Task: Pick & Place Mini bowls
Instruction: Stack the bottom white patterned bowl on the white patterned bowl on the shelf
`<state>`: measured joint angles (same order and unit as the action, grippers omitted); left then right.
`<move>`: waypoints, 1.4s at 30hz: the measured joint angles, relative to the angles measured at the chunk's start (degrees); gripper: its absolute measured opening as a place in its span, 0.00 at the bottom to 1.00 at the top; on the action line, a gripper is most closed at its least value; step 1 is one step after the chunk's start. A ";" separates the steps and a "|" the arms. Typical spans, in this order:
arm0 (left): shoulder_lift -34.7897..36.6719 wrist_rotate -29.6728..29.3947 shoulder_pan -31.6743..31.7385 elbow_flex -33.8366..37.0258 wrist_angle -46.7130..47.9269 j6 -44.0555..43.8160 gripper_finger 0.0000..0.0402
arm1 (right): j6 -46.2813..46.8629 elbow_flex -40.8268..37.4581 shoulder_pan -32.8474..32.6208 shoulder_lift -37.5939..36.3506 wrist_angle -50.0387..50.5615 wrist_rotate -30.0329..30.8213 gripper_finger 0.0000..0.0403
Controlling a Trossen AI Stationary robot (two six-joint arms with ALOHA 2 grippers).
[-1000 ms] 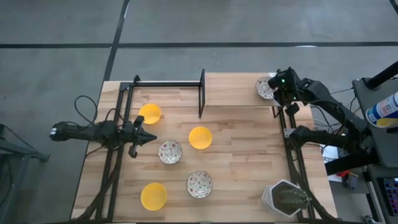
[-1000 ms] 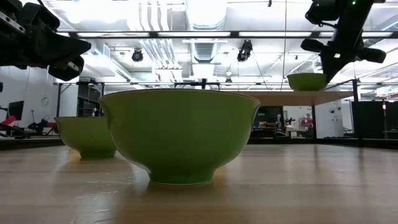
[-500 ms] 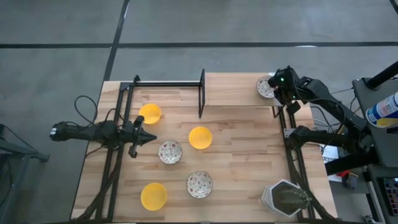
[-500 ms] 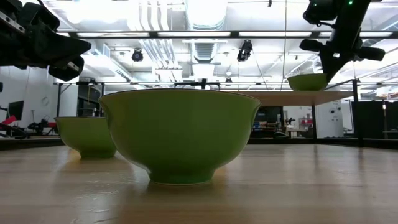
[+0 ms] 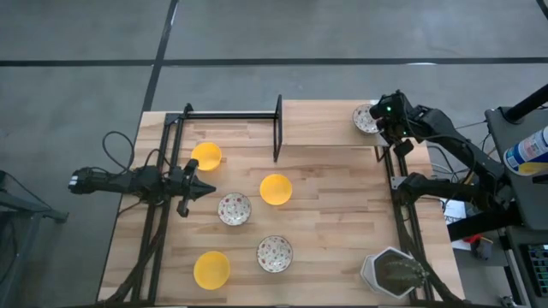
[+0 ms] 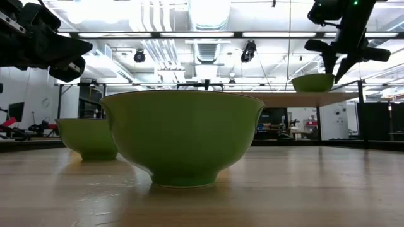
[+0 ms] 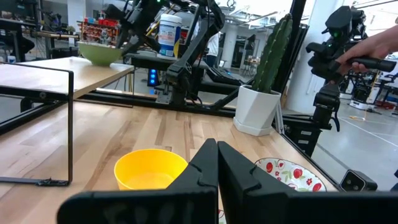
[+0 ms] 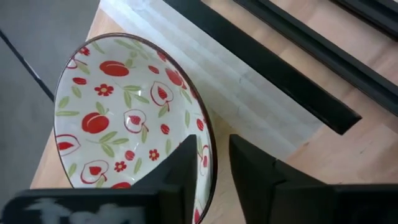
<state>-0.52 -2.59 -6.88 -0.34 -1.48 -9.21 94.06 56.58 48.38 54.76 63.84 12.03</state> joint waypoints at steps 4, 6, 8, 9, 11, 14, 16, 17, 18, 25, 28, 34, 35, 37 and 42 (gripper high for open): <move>0.00 0.00 -0.01 0.00 0.00 0.00 0.00 | -3.25 0.00 0.00 -0.24 -2.06 0.15 0.32; 0.01 0.00 0.00 0.00 0.00 0.00 0.00 | -5.27 0.16 0.00 -0.37 -3.14 0.15 0.34; 0.01 0.00 0.00 0.00 0.00 0.00 0.00 | -7.44 0.52 -0.01 -0.37 -3.79 0.12 0.37; 0.00 0.00 -0.01 0.00 0.00 0.00 0.00 | -8.86 0.77 -0.16 -0.37 -3.92 -0.02 0.38; 0.01 0.00 -0.01 0.00 0.00 0.00 0.00 | -11.16 1.24 -0.75 -0.37 -4.06 -0.30 0.40; 0.00 0.00 0.00 0.00 0.00 0.00 0.00 | -12.51 1.51 -1.68 -0.67 -4.01 -0.57 0.41; 0.01 0.00 0.01 0.00 0.00 0.00 0.00 | -12.59 1.60 -2.05 -1.18 -3.91 -0.68 0.42; 0.01 0.00 -0.01 0.00 0.00 0.00 0.00 | -12.61 1.60 -2.03 -1.43 -3.90 -0.79 0.42; 0.00 0.00 0.00 0.00 0.00 0.00 0.00 | -12.63 1.60 -2.02 -1.56 -3.88 -1.24 0.43; -0.01 0.00 0.00 0.00 0.00 0.00 0.00 | -14.04 1.60 -2.14 -1.93 -2.22 -5.64 0.43; 0.01 0.00 0.00 0.00 0.00 0.00 0.00 | -14.93 1.60 -2.16 -1.92 -1.48 -7.96 0.43; -0.01 0.00 0.01 0.00 0.00 0.00 0.00 | -17.90 1.57 -4.58 -1.92 -1.19 -11.40 0.43; -0.01 0.00 0.01 0.00 0.00 0.00 0.00 | -18.61 1.57 -5.29 -1.88 -1.27 -11.85 0.43; 0.01 0.00 -0.01 0.00 0.00 0.00 0.00 | -19.74 1.57 -7.15 -1.69 -1.26 -12.98 0.42; 0.00 0.00 0.01 0.00 0.00 0.00 0.00 | -21.88 1.53 -14.15 -0.95 -1.74 -15.13 0.43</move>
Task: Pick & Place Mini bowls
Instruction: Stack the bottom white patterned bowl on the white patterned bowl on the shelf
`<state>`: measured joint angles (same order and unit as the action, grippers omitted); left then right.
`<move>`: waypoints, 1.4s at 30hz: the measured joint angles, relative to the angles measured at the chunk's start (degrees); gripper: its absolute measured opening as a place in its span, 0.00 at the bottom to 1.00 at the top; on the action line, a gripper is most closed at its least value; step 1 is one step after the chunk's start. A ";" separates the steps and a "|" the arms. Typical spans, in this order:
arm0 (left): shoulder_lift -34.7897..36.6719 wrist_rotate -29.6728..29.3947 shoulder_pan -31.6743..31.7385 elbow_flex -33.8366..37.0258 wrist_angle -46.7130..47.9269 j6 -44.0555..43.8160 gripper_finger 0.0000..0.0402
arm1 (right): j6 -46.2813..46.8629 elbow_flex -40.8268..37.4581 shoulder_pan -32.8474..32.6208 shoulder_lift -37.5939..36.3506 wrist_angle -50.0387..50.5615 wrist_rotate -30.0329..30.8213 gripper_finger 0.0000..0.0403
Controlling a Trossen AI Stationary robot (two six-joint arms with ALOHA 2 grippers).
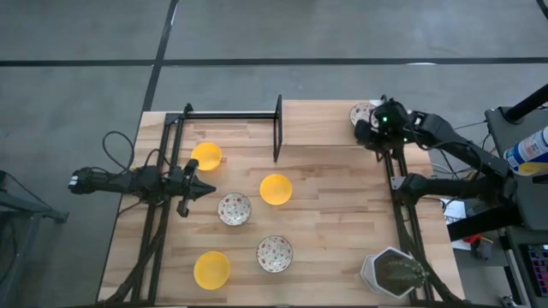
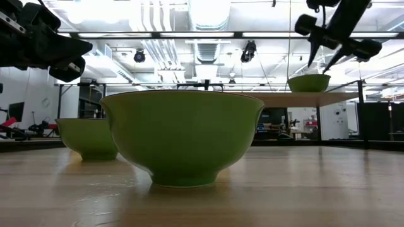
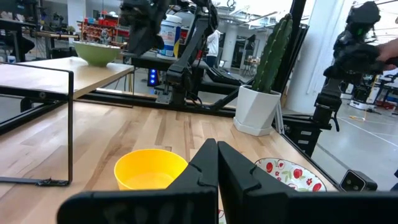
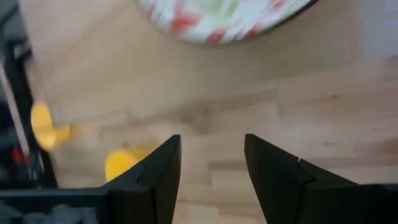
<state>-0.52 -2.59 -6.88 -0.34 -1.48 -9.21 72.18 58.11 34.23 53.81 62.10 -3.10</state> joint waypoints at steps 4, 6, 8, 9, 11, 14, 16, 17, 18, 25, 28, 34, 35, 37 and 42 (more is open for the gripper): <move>0.01 0.00 -0.01 0.00 0.00 0.00 0.00 | 0.70 -0.02 -7.15 0.98 -1.71 -0.15 0.43; 0.00 0.00 -0.02 0.00 0.00 0.00 0.00 | 1.14 -0.02 -11.08 1.84 -3.51 -0.19 0.43; 0.01 0.00 -0.01 0.00 0.00 0.00 0.00 | 1.14 -0.02 -14.66 3.04 -6.39 -0.15 0.43; 0.01 0.00 -0.02 0.00 0.00 0.00 0.00 | 1.16 -0.02 -16.43 3.70 -8.16 -0.15 0.43; 0.01 0.00 0.00 0.00 0.00 0.00 0.00 | 1.18 -0.02 -19.54 5.38 -12.49 -0.11 0.43; 0.01 0.00 -0.02 0.00 0.00 0.00 0.00 | 1.31 -0.02 -23.75 8.43 -21.15 -0.11 0.43; 0.00 0.00 -0.01 0.00 0.00 0.00 0.00 | 1.07 -0.02 -26.19 10.80 -27.95 -0.19 0.43; 0.01 0.00 0.00 0.00 0.00 0.00 0.00 | 0.93 -0.02 -27.22 11.97 -30.78 -0.27 0.43; 0.01 0.00 0.00 0.00 0.00 0.00 0.00 | 0.78 -0.02 -28.38 13.31 -33.90 -0.47 0.43; 0.01 0.00 0.00 0.00 0.00 0.00 0.00 | 0.26 -0.02 -34.48 22.20 -53.14 -5.41 0.41; 0.01 0.00 -0.02 0.00 0.00 0.00 0.00 | 1.57 -0.02 -37.04 25.90 -59.35 -6.26 0.41; -0.02 0.00 0.00 0.00 0.00 0.00 0.00 | 4.20 0.42 -42.20 32.04 -64.28 -9.00 0.41; -0.03 0.00 -0.02 0.00 0.00 0.00 0.00 | 4.27 0.84 -42.99 32.86 -63.21 -9.66 0.41; -0.03 0.00 -0.02 0.00 0.00 0.00 0.00 | 4.37 2.49 -44.41 34.81 -61.11 -10.25 0.41; -0.09 0.00 -0.02 0.00 0.00 0.00 0.00 | 1.93 9.52 -46.98 40.04 -48.30 -10.91 0.41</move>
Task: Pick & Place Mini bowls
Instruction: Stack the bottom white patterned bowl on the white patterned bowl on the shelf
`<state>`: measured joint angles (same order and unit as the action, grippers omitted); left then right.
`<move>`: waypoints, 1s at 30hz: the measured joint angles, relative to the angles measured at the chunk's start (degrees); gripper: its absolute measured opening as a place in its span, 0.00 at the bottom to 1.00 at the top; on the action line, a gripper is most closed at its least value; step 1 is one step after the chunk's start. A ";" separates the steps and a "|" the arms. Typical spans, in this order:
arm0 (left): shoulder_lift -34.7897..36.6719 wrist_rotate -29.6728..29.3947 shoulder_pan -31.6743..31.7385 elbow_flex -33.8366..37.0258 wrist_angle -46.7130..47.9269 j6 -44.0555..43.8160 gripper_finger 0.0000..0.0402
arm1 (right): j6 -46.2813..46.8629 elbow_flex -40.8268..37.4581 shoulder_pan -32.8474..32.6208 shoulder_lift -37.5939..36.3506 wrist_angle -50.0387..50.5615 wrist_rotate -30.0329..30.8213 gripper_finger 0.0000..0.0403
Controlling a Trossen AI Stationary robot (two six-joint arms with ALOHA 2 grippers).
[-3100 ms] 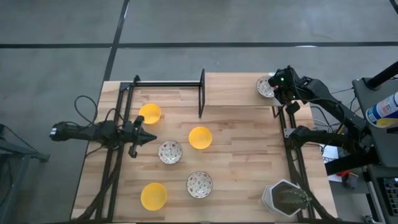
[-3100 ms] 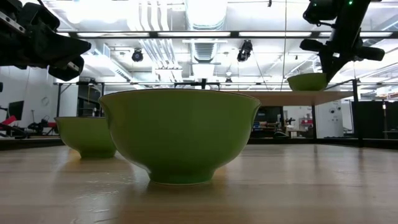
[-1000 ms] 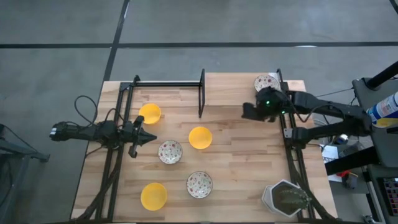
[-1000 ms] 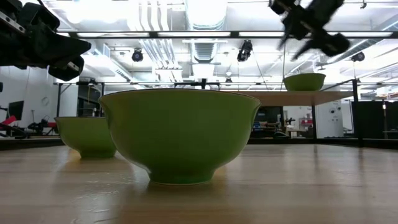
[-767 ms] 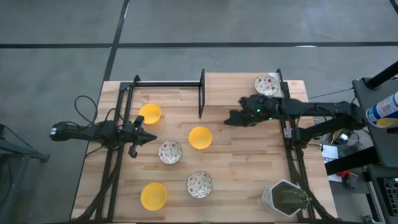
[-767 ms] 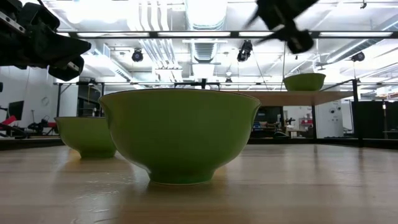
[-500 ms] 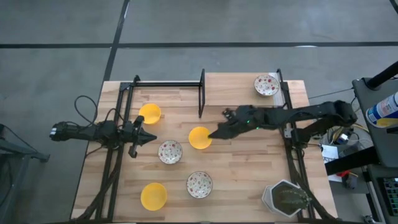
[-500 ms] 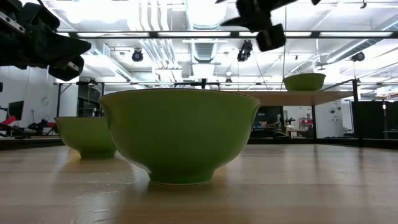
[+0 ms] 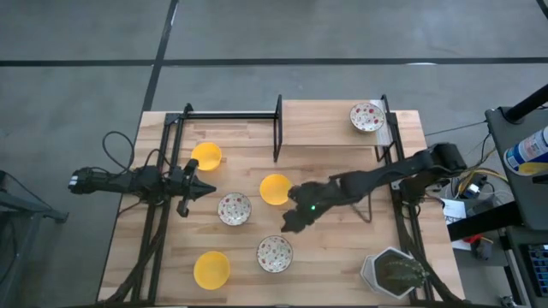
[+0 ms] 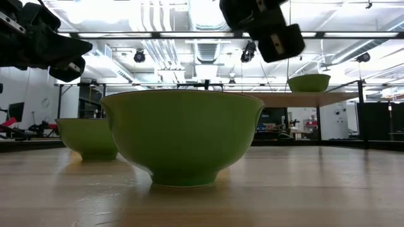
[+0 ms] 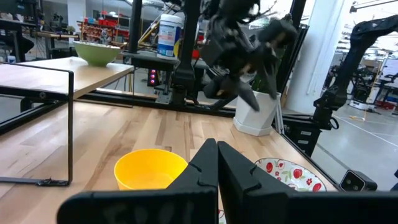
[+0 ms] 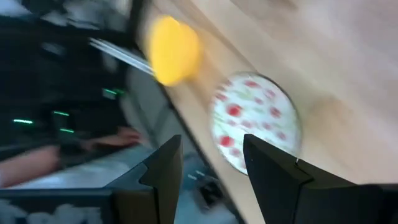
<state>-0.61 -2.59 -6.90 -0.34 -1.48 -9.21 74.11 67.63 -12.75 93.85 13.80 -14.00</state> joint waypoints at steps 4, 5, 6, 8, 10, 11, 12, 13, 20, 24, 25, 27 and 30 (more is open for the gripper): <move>-0.06 0.00 0.02 0.00 0.00 0.00 0.00 | -5.36 8.01 -0.86 5.76 15.95 0.41 0.41; -0.06 0.00 0.00 0.00 0.00 0.00 0.00 | -6.95 10.01 -0.88 7.29 19.80 0.44 0.41; -0.06 0.00 0.01 0.00 0.00 0.00 0.00 | -8.75 12.01 -0.90 8.89 22.60 0.44 0.41; -0.06 0.00 0.00 0.00 0.00 0.00 0.00 | -11.68 15.45 -0.90 11.65 26.13 0.46 0.41; -0.06 0.00 0.01 0.00 0.00 0.00 0.00 | -13.89 18.13 -0.90 13.93 27.99 0.46 0.41; -0.07 0.00 0.02 0.00 -0.02 0.00 0.00 | -14.91 19.27 -0.90 15.09 27.90 0.47 0.41; -0.17 0.00 0.02 0.00 -0.01 0.00 0.00 | -15.80 20.25 -0.90 16.15 27.86 0.47 0.41; -0.21 0.00 0.01 0.00 -0.02 0.00 0.00 | -16.63 21.26 -0.90 17.28 27.94 0.49 0.41; -0.40 0.00 0.00 0.00 0.00 0.00 0.00 | -22.19 25.50 -0.86 24.49 28.18 0.64 0.41; -0.44 0.00 0.02 0.00 0.00 0.00 0.00 | -23.57 27.15 -0.86 27.28 30.40 0.87 0.41; -0.43 0.00 0.00 0.00 0.00 0.00 0.00 | -23.93 27.60 -0.88 27.58 30.88 1.03 0.41; -0.47 0.00 0.00 0.00 0.00 0.00 0.00 | -24.93 28.16 -0.97 27.93 32.23 1.60 0.41; -0.55 0.00 0.01 0.00 -0.02 0.00 0.00 | -27.04 28.47 -0.97 27.93 32.73 2.13 0.41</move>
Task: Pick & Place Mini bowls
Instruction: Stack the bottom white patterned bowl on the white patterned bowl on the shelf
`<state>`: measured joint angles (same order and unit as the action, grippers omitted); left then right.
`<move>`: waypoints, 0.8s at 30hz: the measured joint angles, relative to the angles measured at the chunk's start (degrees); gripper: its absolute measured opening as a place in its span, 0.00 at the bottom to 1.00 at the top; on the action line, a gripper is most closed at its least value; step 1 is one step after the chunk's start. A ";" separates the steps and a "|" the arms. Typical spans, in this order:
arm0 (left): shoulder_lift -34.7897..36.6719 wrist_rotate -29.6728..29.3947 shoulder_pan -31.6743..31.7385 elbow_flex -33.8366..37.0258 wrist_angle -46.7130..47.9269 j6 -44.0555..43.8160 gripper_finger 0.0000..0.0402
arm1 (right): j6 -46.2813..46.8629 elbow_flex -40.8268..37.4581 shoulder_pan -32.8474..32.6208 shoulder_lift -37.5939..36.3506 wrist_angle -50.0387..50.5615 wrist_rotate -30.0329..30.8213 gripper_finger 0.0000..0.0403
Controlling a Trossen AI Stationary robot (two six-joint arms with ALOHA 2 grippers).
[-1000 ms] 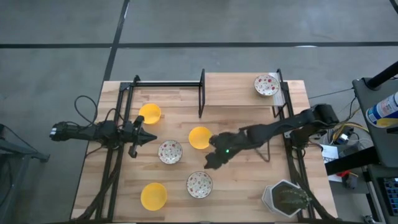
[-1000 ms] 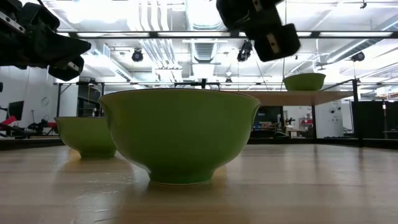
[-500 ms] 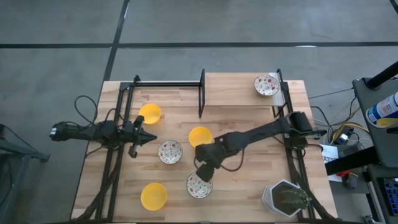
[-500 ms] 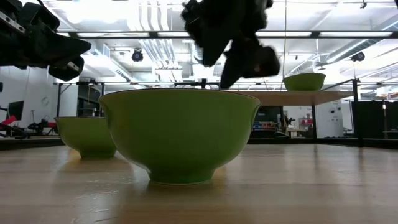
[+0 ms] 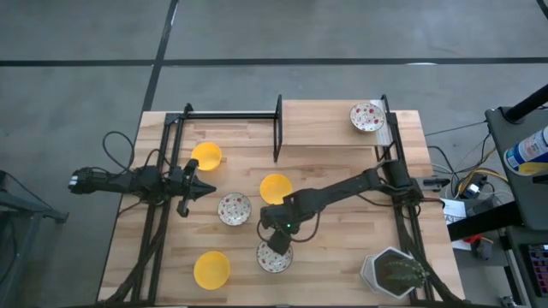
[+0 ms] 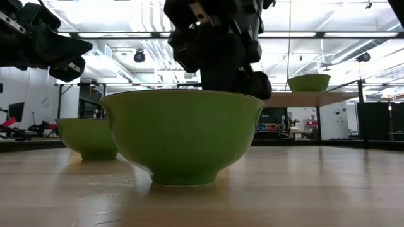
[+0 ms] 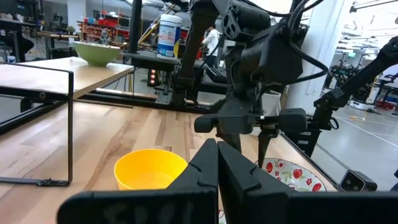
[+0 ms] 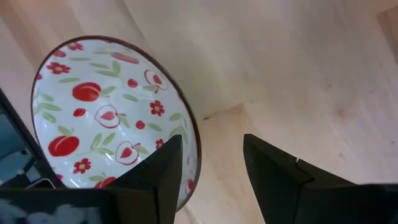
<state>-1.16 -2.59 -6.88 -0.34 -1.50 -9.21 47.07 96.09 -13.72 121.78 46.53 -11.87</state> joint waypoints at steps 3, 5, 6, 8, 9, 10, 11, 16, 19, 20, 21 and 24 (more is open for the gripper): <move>-0.08 0.00 0.00 0.00 0.01 0.00 0.00 | -0.83 -0.02 0.01 0.00 -0.16 0.02 0.41; -0.10 0.00 0.00 0.00 0.00 0.00 0.00 | -0.88 -0.02 0.01 -0.02 -0.22 0.02 0.40; -0.10 0.00 -0.01 0.00 0.00 0.00 0.00 | -1.12 -0.06 0.01 0.02 -0.41 0.02 0.39; -0.10 0.00 -0.01 0.00 0.00 0.00 0.00 | -1.95 -0.10 0.01 0.21 -0.91 0.00 0.37; -0.10 0.00 -0.01 0.00 0.00 0.00 0.00 | -2.23 -0.12 0.01 0.51 -0.90 -0.04 0.36; -0.10 0.00 -0.01 0.00 0.00 0.00 0.00 | -2.32 -0.12 0.04 0.83 -0.97 -0.20 0.34; -0.10 0.00 0.01 0.00 0.00 0.00 0.00 | -2.37 -0.14 0.07 1.01 -0.99 -0.37 0.33; -0.15 0.00 0.01 0.00 0.00 0.00 0.00 | -3.17 -0.22 0.11 1.42 -1.60 -0.93 0.25; -0.16 0.00 0.01 0.00 0.02 0.00 0.00 | -3.17 -0.22 0.11 1.42 -1.88 -1.51 0.17; -0.18 0.00 -0.01 0.00 0.00 0.00 0.00 | -3.17 -0.22 0.11 1.42 -1.89 -1.89 0.13; -0.18 0.00 -0.01 0.00 0.02 0.00 0.00 | -3.19 -0.22 0.11 1.42 -1.88 -2.46 0.10; -0.18 0.00 0.00 0.00 0.00 0.00 0.00 | -3.66 -0.11 0.27 1.42 -2.06 -4.07 0.04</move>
<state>-1.34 -2.59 -6.89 -0.34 -1.50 -9.21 43.41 95.98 -13.45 123.20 44.47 -15.94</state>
